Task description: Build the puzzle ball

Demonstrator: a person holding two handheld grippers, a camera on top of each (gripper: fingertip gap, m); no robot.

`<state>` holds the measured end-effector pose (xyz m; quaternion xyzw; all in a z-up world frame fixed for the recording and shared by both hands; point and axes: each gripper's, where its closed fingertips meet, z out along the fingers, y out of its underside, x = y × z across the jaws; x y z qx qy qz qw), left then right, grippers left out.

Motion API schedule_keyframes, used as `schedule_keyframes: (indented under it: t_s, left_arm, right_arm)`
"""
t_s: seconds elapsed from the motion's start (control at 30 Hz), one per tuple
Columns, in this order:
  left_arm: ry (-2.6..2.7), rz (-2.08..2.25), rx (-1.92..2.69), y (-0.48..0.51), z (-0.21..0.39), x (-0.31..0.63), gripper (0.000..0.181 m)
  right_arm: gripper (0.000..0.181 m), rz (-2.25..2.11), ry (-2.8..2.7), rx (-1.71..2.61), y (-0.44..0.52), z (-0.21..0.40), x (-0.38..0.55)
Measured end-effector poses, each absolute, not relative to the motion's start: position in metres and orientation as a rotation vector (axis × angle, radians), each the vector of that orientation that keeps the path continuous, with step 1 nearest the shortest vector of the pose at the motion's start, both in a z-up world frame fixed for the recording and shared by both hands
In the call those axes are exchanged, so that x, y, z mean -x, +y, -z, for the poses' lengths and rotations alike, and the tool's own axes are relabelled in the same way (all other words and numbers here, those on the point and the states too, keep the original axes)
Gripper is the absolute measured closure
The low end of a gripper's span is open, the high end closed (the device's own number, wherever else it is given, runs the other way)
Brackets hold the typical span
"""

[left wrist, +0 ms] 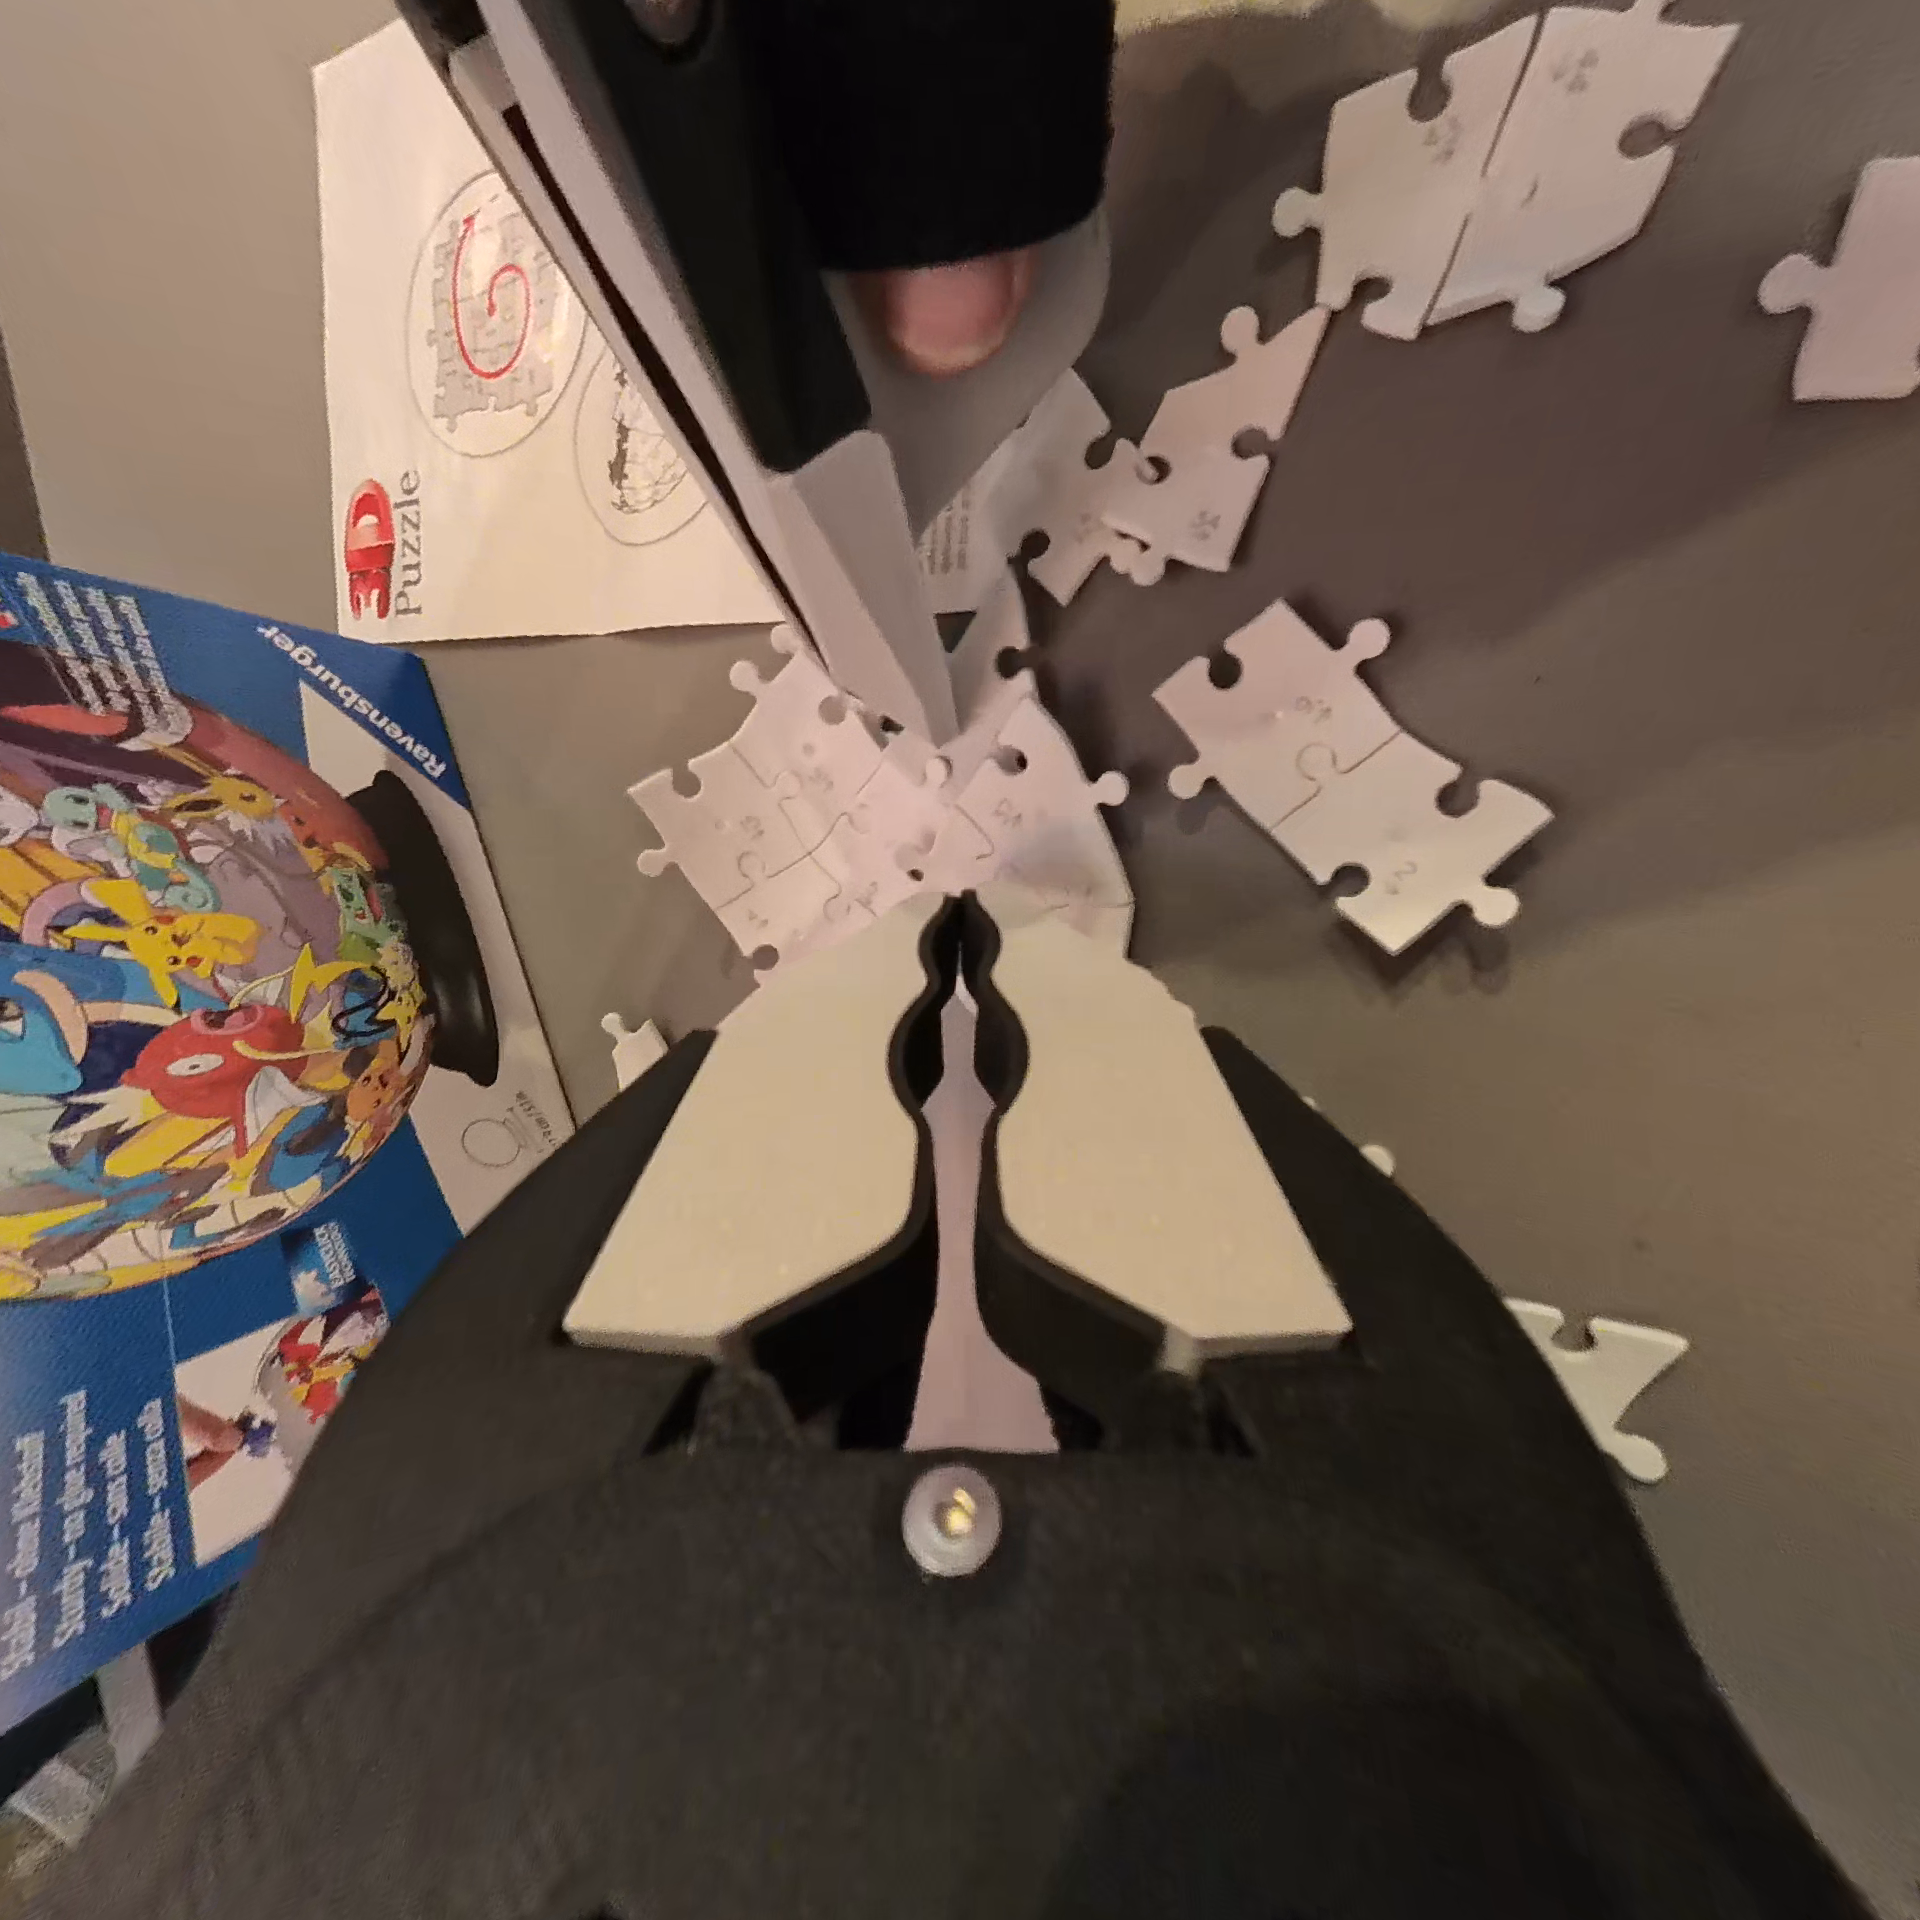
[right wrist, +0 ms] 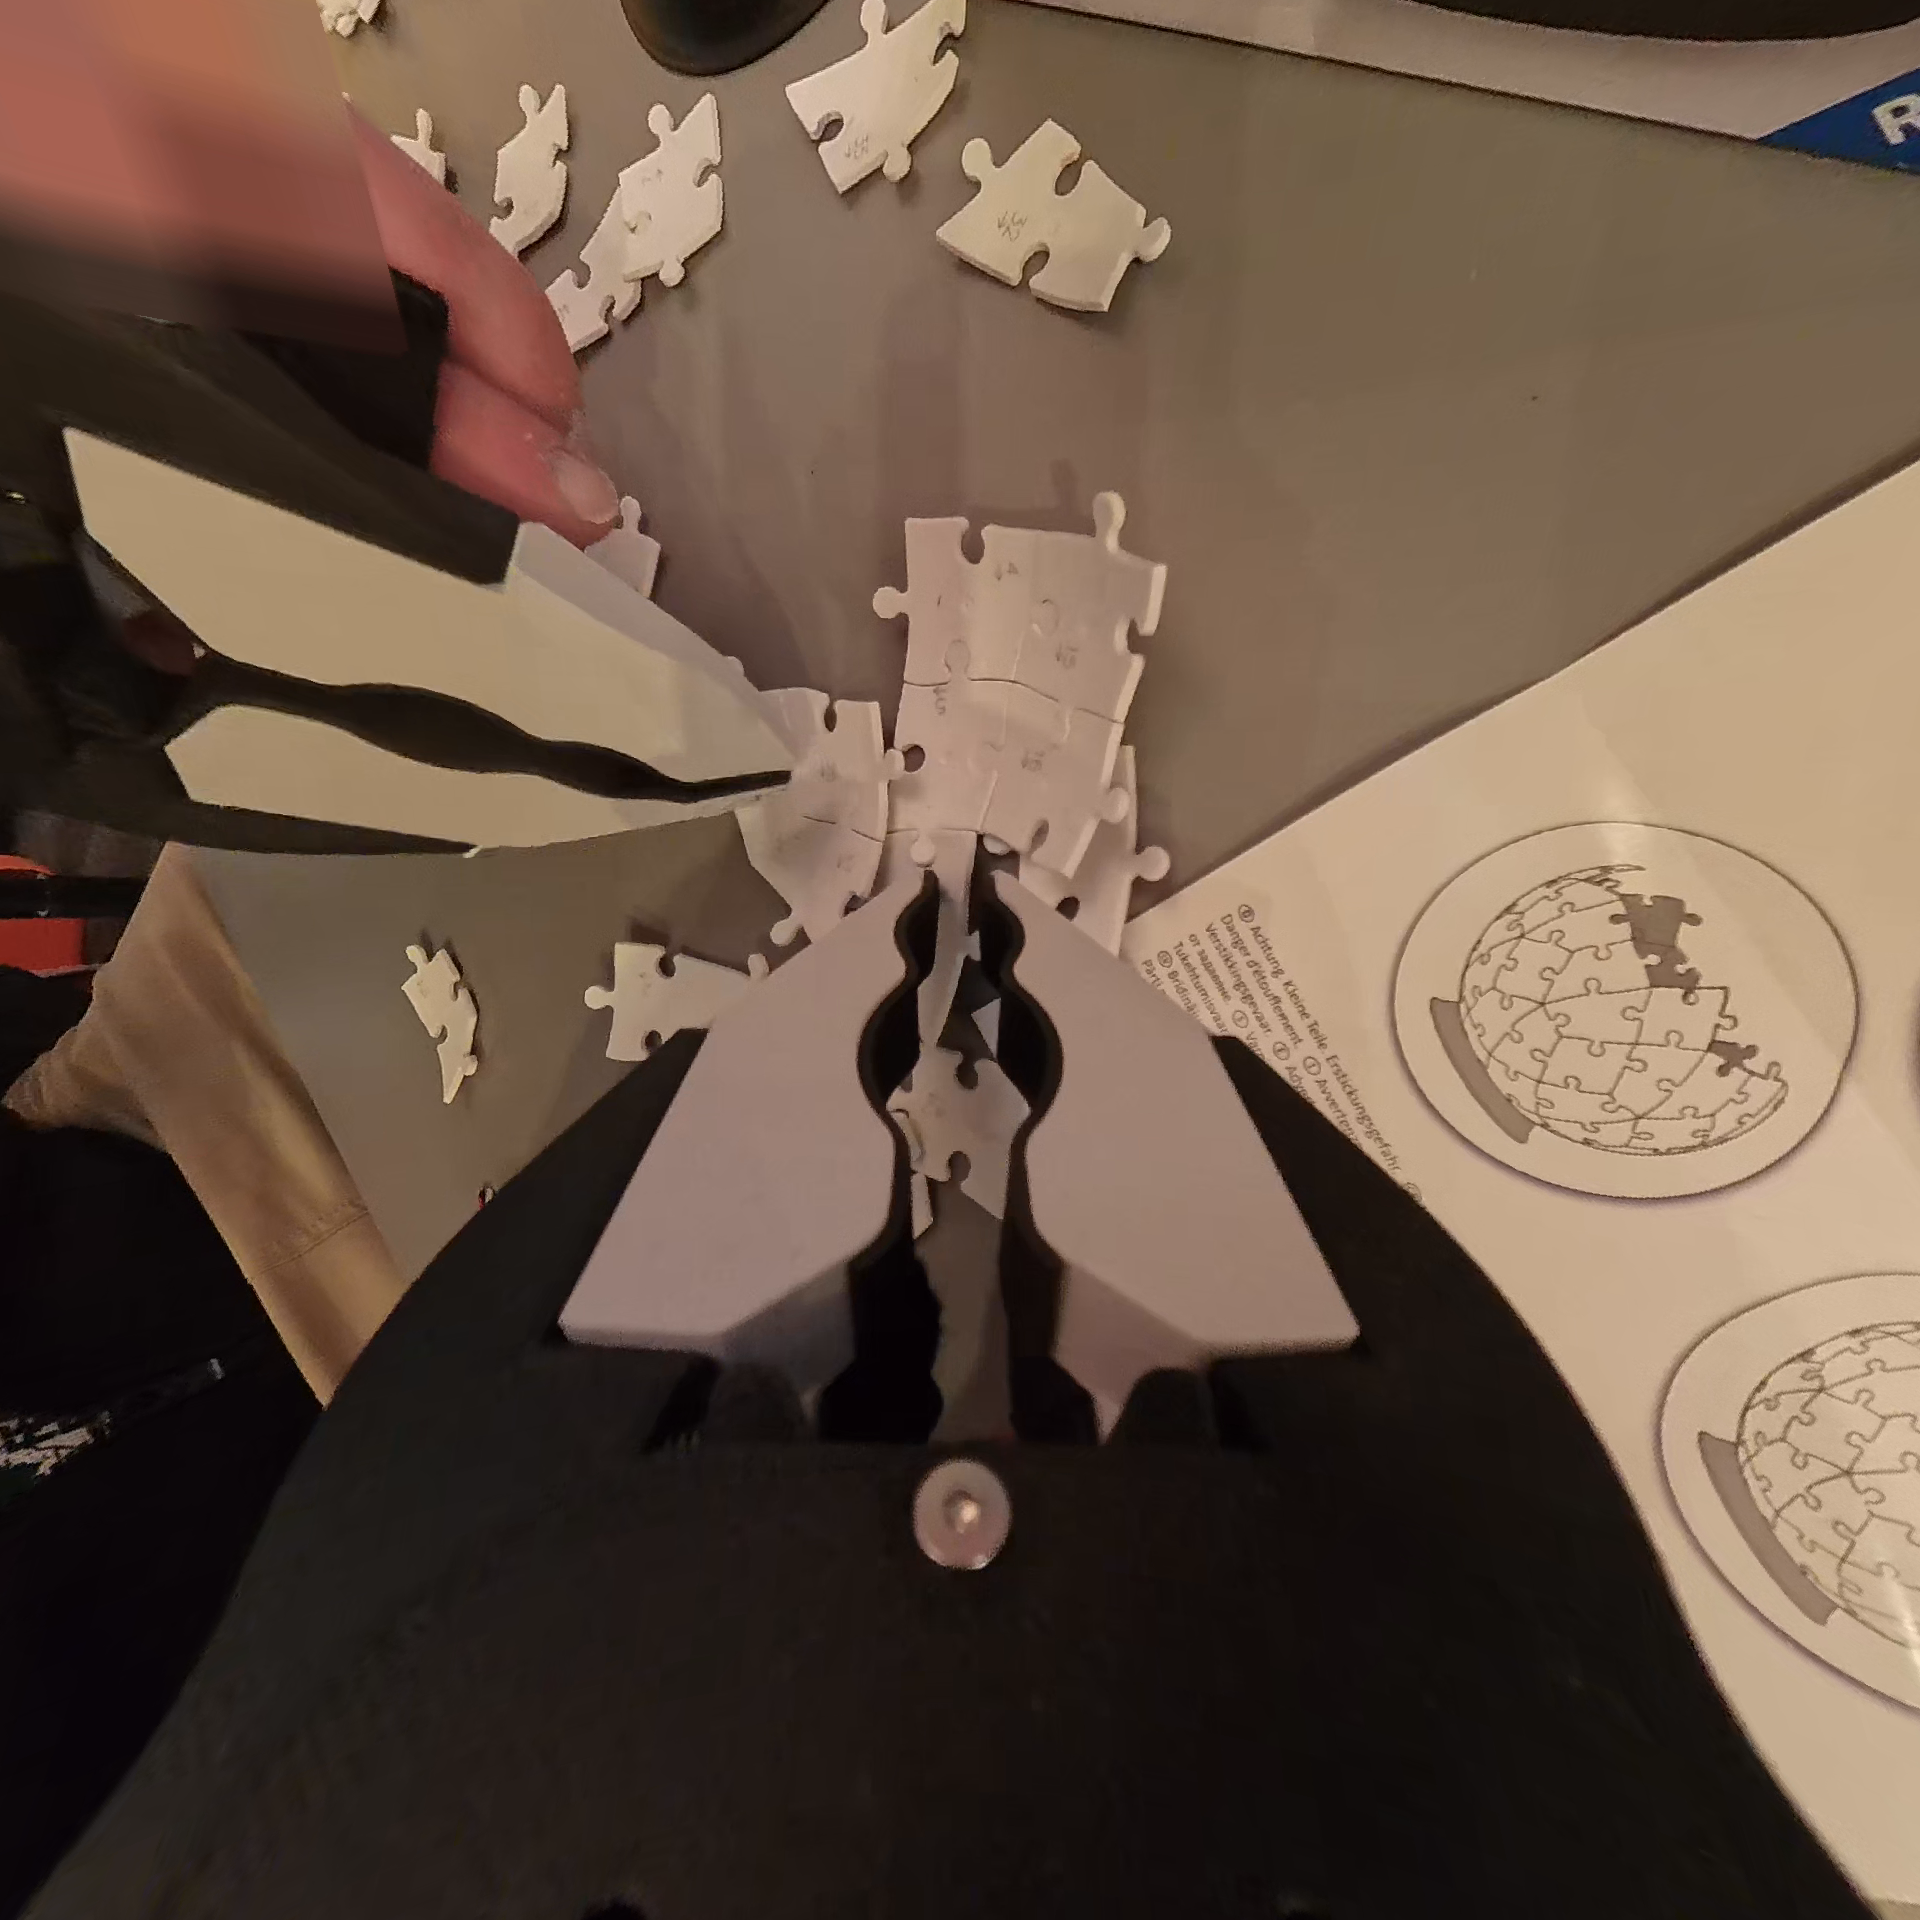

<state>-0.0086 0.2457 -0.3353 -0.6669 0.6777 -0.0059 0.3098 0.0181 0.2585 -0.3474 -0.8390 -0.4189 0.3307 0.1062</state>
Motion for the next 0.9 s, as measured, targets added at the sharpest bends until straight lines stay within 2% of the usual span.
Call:
schedule_keyframes:
  t_s: [0.9]
  left_arm:
    - [1.993,-0.027,1.752,0.255,0.349,0.007,0.181]
  right_arm:
    - [0.175,-0.984,-1.246,2.465,0.261,0.345,-0.021]
